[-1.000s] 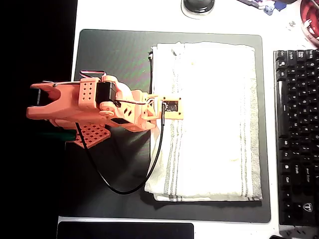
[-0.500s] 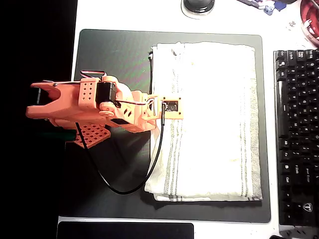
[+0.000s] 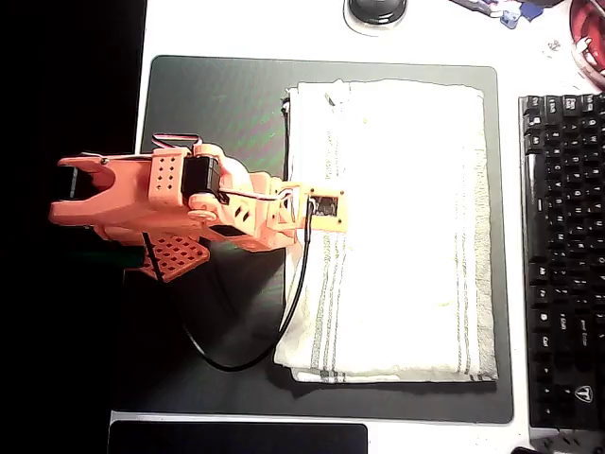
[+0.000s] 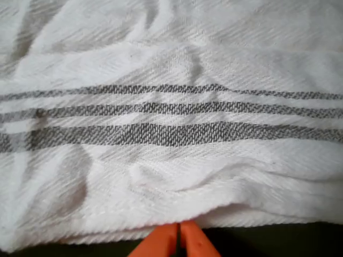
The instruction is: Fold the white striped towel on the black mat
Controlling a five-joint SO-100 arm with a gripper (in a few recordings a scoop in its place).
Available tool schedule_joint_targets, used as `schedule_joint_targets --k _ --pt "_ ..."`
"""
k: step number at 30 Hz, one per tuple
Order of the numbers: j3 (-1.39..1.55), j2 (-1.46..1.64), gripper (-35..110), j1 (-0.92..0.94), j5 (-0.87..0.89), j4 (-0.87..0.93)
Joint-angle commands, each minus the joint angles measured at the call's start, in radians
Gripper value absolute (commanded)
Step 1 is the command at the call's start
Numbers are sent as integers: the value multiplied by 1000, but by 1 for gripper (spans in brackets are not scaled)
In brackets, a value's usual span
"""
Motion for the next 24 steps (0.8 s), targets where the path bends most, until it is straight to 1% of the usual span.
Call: schedule_joint_targets --k 1,7,11,14,17,24 --pt "20 15 0 6 -63 18" --pt "-60 -18 0 -12 -109 34" --pt "-212 -152 0 -60 -117 41" --pt "-351 -264 0 -130 -103 52" --pt "-512 -419 0 -219 -43 35" --pt "-907 -807 0 -433 198 2"
